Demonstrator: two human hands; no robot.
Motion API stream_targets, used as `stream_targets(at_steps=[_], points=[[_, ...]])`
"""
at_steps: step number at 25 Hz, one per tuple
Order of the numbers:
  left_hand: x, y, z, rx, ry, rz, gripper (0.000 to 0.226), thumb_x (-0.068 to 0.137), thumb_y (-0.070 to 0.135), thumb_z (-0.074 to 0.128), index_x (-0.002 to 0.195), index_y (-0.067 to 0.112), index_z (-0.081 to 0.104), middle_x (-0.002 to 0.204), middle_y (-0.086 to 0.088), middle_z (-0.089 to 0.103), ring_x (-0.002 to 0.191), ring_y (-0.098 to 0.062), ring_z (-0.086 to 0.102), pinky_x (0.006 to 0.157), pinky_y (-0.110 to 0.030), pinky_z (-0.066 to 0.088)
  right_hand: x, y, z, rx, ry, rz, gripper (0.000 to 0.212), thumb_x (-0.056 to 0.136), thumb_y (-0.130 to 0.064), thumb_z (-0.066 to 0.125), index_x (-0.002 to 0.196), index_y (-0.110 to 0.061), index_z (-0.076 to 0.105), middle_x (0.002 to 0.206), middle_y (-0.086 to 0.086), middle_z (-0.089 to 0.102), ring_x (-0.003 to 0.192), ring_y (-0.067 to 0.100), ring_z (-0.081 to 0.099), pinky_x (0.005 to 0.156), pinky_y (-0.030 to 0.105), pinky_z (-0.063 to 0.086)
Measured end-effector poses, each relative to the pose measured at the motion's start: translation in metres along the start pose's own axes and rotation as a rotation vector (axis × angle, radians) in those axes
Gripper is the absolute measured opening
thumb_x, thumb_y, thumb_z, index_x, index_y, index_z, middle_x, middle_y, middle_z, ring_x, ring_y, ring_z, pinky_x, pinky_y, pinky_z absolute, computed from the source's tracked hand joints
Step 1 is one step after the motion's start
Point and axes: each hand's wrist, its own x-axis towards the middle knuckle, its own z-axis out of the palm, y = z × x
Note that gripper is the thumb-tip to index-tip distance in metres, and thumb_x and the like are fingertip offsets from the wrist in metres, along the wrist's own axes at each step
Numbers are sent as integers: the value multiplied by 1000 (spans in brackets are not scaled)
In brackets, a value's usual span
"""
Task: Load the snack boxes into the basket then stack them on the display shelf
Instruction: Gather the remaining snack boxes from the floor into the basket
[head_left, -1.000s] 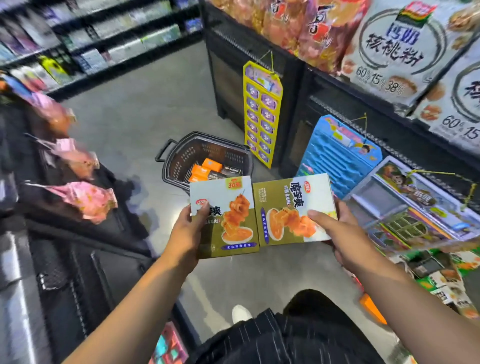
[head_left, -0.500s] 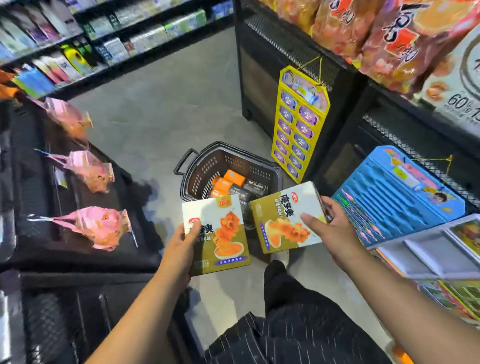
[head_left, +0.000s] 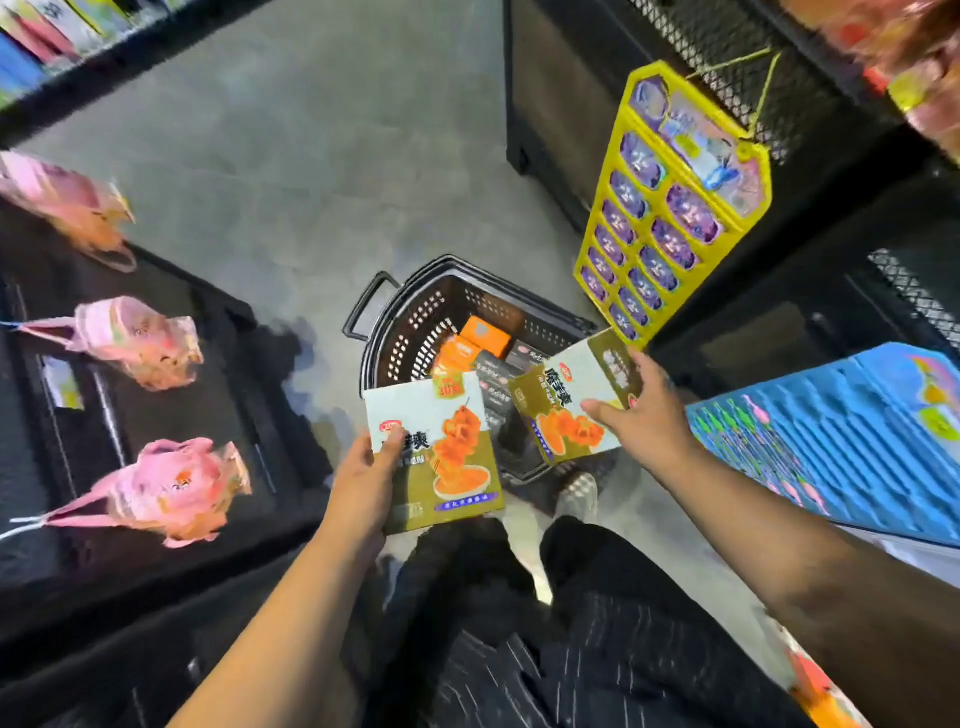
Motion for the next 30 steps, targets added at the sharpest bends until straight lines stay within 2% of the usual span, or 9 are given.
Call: stream_targets(at_steps=[4,8,10,12,14,16,21,25,30], points=[[82,4,8,66,-40,-49,32,95,35,59,117,12,58,105,-12,74,78,-22,74,74,-45,60,63,11,47,-37,7,31,86,68,-15,87,140,-17,40,128,8,55,114,22,57,98,35,48],[170,1,20,137,-120,-96,29,94,35,58,111,12,60,89,-2,77,74,-17,74,57,-30,58,120,48,100,-56,51,110,87,66,-11,86,138,-21,37,124,8,57,110,24,58,99,41,48],[214,-4,25,152,-164,-136,42,90,38,61,119,8,59,99,-6,76,85,-22,74,63,-32,59,144,70,126,-53,83,169,87,66,-12,86,136,-26,36,124,6,58,109,24,59,98,43,49],[261,-14,28,198,-199,-154,39,92,37,61,121,11,60,103,-7,76,88,-25,74,70,-39,59,173,95,154,-93,116,198,87,66,-15,85,136,-27,36,125,6,57,111,24,58,100,45,48],[301,-25,32,231,-231,-165,34,94,36,61,119,13,61,99,-5,76,85,-23,74,68,-39,59,196,116,178,-207,113,209,89,70,-18,84,144,-23,33,135,7,52,121,26,52,108,42,40],[334,-37,34,256,-252,-168,31,94,37,62,114,13,64,93,-1,75,80,-18,70,61,-29,53,214,137,199,-364,96,203,88,77,-22,80,150,-18,30,144,10,45,130,29,43,112,38,32],[395,-69,31,322,-198,-150,39,94,36,62,123,11,62,90,6,73,72,-7,69,57,-19,52,254,181,240,-691,54,57,81,80,-26,76,148,-15,32,139,13,47,122,36,44,100,48,40],[408,-89,42,334,-213,-182,38,95,34,63,123,9,62,109,-10,73,95,-26,71,82,-43,59,263,195,242,-768,111,-7,76,76,-14,75,142,-16,37,136,10,48,115,36,45,92,54,43],[405,-101,53,347,-200,-212,33,94,35,63,119,13,63,106,-8,74,86,-22,73,72,-39,61,257,205,249,-806,43,-72,77,67,-10,80,135,-17,45,133,6,51,112,36,47,90,50,42]])
